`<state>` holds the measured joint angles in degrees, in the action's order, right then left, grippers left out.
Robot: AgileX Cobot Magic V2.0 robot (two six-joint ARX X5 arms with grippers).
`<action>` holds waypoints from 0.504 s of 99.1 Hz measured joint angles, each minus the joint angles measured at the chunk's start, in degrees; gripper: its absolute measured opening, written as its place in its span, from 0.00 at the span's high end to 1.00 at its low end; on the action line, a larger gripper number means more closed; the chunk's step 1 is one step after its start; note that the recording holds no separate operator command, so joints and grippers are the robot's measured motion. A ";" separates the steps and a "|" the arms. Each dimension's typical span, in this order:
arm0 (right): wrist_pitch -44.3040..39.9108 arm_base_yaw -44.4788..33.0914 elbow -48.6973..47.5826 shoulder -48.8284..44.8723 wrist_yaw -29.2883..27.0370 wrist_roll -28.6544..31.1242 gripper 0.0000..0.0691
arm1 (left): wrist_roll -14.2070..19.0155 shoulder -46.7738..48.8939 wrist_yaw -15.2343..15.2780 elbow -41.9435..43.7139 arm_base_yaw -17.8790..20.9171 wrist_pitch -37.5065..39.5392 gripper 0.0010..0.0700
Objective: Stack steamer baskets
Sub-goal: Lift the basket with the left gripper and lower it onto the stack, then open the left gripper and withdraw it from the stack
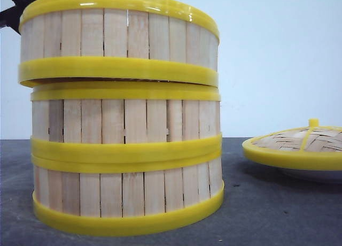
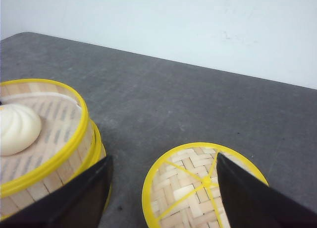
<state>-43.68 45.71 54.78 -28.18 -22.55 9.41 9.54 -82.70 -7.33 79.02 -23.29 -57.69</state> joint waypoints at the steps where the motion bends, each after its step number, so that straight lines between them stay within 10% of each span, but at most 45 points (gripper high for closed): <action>1: 0.00 0.00 0.00 0.00 0.00 0.00 0.42 | 0.00 0.00 0.00 -0.02 -0.02 0.11 0.98; 50: -0.02 0.00 0.00 0.00 0.00 0.00 0.42 | -0.11 -0.87 0.04 -0.02 -0.09 2.27 0.98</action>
<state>-43.70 45.71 54.78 -28.18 -22.55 9.41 9.43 -83.57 -7.29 79.00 -23.38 -55.42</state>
